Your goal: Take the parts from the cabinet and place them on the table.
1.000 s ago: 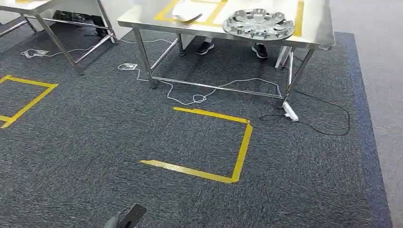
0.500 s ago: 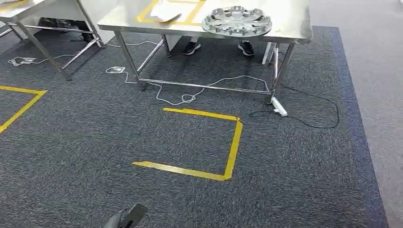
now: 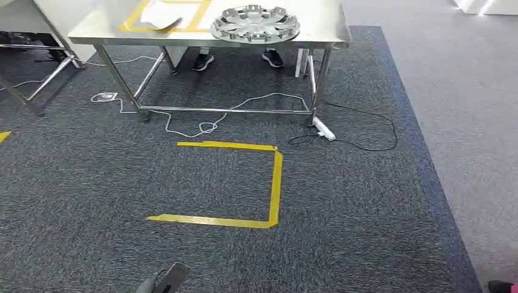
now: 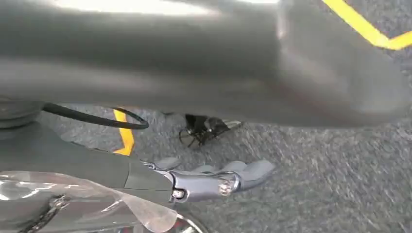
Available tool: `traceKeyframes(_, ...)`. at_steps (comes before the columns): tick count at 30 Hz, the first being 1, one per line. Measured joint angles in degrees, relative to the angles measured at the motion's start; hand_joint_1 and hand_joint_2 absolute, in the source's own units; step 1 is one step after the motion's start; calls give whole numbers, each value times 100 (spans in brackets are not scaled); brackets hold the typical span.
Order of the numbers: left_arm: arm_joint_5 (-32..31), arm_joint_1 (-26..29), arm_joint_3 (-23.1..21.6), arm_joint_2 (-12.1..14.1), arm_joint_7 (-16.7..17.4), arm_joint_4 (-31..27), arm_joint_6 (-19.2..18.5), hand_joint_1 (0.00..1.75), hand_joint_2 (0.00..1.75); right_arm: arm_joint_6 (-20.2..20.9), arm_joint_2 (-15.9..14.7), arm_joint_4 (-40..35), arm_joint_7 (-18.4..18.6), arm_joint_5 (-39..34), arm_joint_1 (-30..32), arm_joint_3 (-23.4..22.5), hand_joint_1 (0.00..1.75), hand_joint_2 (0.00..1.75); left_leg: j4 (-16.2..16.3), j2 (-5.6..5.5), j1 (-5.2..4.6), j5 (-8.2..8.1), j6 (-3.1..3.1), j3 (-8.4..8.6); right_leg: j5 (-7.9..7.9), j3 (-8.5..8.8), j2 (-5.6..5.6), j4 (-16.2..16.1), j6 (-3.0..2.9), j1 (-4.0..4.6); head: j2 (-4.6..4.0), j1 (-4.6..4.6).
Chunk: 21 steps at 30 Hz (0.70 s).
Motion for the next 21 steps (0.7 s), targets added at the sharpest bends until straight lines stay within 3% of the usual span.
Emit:
traceKeyframes(1, 26, 12, -28, 7, 2, -11, 2, 0, 0, 9, 7, 42, -17, -11, -20, -37, 0, 0, -176, 129, -12, -18, 38, 4, 94, -186, 303, 8, 191, -36, 0, -11)
traceKeyframes(2, 35, 3, -28, 4, 2, -20, 7, 0, 0, 9, 7, 50, -17, -11, -15, -52, 0, 0, -252, 231, 26, 23, 90, 29, 51, -219, 204, 47, 204, -35, 0, 0)
traceKeyframes(3, 35, -4, -33, -2, -2, -26, 7, 0, 0, 7, 7, 57, -17, -13, -12, -52, 0, 0, -273, 301, 16, 29, 115, 35, -85, -288, -128, 205, 220, -12, 0, 7)
traceKeyframes(4, 37, -3, -37, -4, -4, -33, 9, 0, 0, 7, 7, 65, -17, -15, -45, -55, 0, 0, -272, 394, 5, 30, 126, 27, -341, -489, -334, 611, 246, -8, 0, 33)
traceKeyframes(6, 44, 32, -39, -2, -2, -33, 9, 0, 0, 4, 7, 70, -17, -20, -80, -59, 0, 0, -271, 613, -19, 23, 136, 18, -780, -941, -442, 1588, 296, -26, -2, 20)
traceKeyframes(7, 46, 34, -39, 4, -2, -33, 9, 0, 0, 7, 7, 76, -17, -26, -69, -59, 0, 0, -269, 707, -25, 23, 137, 0, -848, -1067, -458, 1877, 312, -33, 0, 24)
traceKeyframes(8, 48, 31, -39, 4, -2, -33, 9, 0, 0, 4, 7, 85, -17, -31, -60, -59, 0, 0, -269, 794, -31, 23, 136, -1, -758, -1018, -470, 1828, 315, -34, 0, 24)
traceKeyframes(9, 48, 25, -42, 2, -2, -33, 9, 0, 0, 4, 7, 92, -17, -33, -54, -61, 0, 0, -269, 859, -33, 23, 136, 0, -591, -846, -487, 1546, 312, -33, 0, 22)
traceKeyframes(10, 48, 18, -44, 0, -2, -35, 9, 0, 0, 4, 7, 92, -15, -35, -52, -68, 0, 0, -269, 927, -38, 22, 135, 5, -366, -547, -537, 1043, 299, -30, -2, 28)
traceKeyframes(11, 55, 14, -50, -4, -2, -46, 9, 0, 0, -7, 7, 92, -17, -37, -53, -74, 0, 0, -269, 987, -45, 22, 133, 14, -143, -146, -682, 377, 265, -18, 0, 24)
traceKeyframes(12, 59, 7, -59, -9, 0, -52, 9, 0, 0, -7, 7, 92, -17, -39, -65, -79, 0, 0, -263, 1040, -59, 20, 125, 41, -126, 121, -970, -59, 226, 15, 0, 26)
traceKeyframes(16, 87, -15, -98, -29, 2, -59, 17, 0, 0, -4, 7, 94, -22, -63, -53, -87, 0, 0, -272, 1227, -61, 34, -11, 62, -85, 56, -764, -110, 99, 68, 0, -7)
traceKeyframes(17, 92, -14, -114, -31, 2, -77, 24, 0, 0, -4, 9, 96, -17, -70, -46, -96, 0, 0, -246, 1228, -62, -6, -49, 48, -9, 129, -687, -184, 50, 5, -2, 2)
traceKeyframes(18, 96, -19, -125, -26, 2, -83, 24, 0, 0, 0, 13, 96, -20, -72, -47, -101, 0, 0, -126, 955, -42, -126, -86, 22, 15, 131, -645, -193, 31, -2, 0, -31)
traceKeyframes(19, 101, -17, -127, -26, 2, -87, 26, 0, 0, 4, 13, 96, -17, -72, -74, -107, 0, 0, 201, 730, -23, -376, -102, -102, 47, 115, -587, -190, -8, -8, 0, -44)
traceKeyframes(21, 105, 20, -129, -15, 2, -87, 26, 0, 0, 20, 13, 98, -22, -74, -87, -116, 0, 0, 1161, 578, 1, -862, -131, -493, 55, 86, -442, -188, -20, -4, 0, -33)
